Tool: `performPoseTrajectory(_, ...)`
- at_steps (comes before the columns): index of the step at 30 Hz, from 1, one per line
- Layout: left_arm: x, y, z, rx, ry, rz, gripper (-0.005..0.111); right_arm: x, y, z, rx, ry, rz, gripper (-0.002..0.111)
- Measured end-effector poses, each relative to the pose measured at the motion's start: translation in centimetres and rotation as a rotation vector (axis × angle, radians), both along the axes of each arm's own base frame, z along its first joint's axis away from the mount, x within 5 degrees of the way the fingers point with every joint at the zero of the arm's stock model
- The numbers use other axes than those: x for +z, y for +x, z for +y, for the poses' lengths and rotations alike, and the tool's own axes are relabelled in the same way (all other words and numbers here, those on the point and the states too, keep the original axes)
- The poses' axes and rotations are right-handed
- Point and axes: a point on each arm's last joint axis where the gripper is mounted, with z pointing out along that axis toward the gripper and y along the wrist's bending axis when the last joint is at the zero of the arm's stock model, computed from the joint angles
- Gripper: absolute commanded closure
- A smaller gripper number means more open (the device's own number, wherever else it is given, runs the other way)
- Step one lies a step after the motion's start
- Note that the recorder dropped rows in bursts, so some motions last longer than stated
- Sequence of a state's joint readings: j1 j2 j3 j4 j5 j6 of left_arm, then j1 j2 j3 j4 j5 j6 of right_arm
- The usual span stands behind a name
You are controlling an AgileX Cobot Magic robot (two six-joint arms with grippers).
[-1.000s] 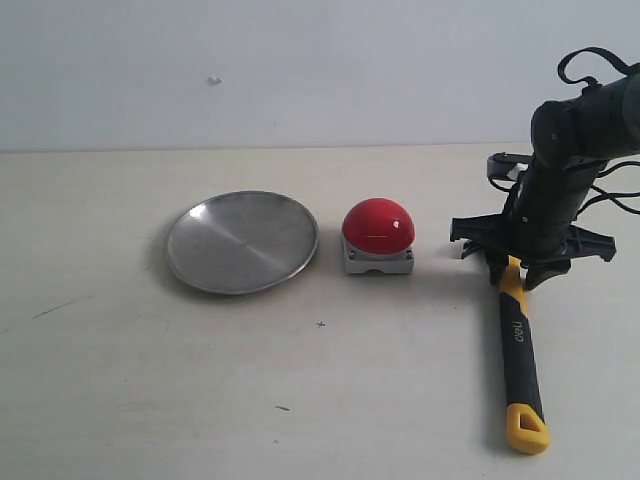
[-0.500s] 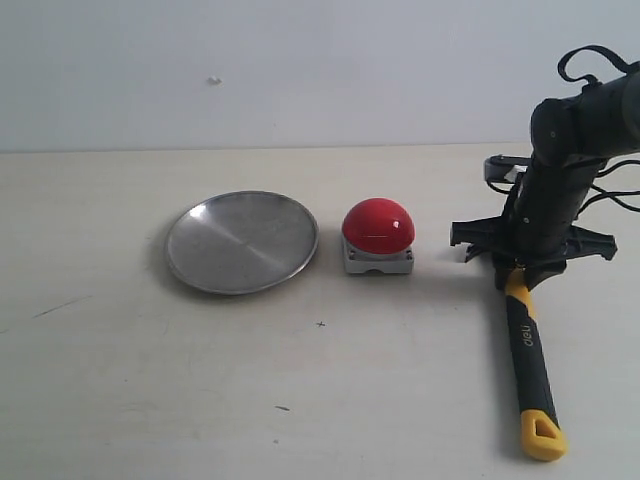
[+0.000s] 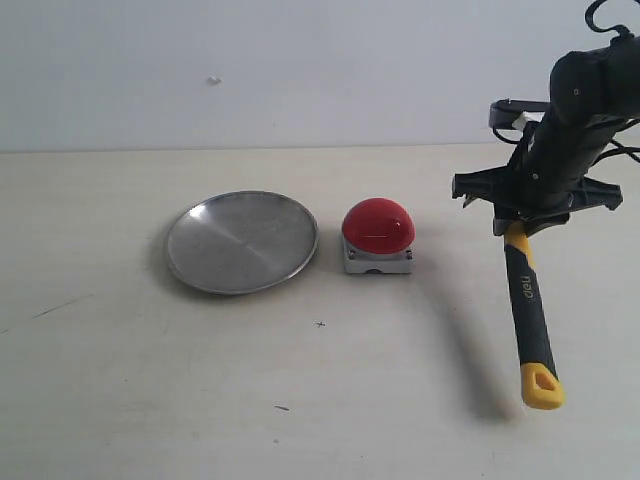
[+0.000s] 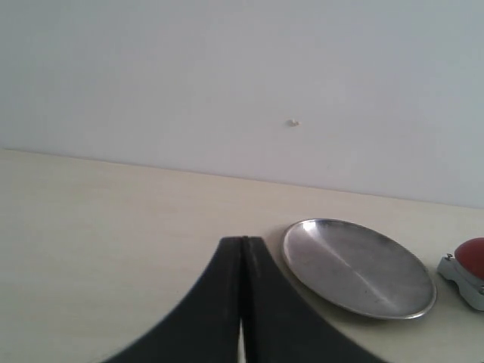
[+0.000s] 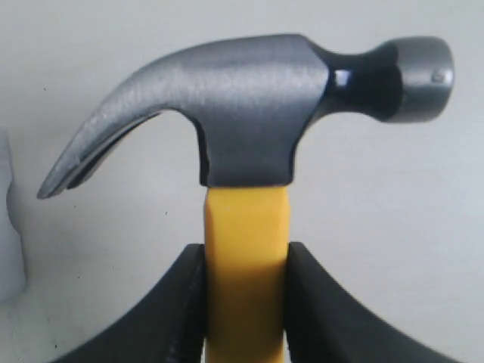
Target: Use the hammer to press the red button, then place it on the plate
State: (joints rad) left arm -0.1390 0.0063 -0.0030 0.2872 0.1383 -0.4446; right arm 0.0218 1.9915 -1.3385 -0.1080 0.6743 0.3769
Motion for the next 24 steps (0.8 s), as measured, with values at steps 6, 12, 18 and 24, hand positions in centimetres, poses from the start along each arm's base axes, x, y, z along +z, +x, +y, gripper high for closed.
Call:
performPoseTrajectory(6, 0.0, 0.0, 0.1, 0.003, 0.094, -0.011, 0.107, 2.7, 0.0, -0.3, 0.034, -0.045, -0.103, 0.108)
performPoseTrajectory(12, 0.1, 0.0, 0.2, 0.009, 0.261, -0.031, 0.107, 7.2, -0.7, -0.3, 0.044, -0.055, -0.249, 0.108)
performPoseTrajectory(18, 0.1, 0.0, 0.1, 0.006, 0.161, -0.03, 0.107, 11.0, -1.9, -0.4, 0.047, -0.058, -0.349, 0.108)
performPoseTrajectory(24, 2.1, -0.2, -0.7, -0.087, -0.139, -0.225, 0.107, 14.1, -3.2, -0.4, 0.061, -0.068, -0.428, 0.108)
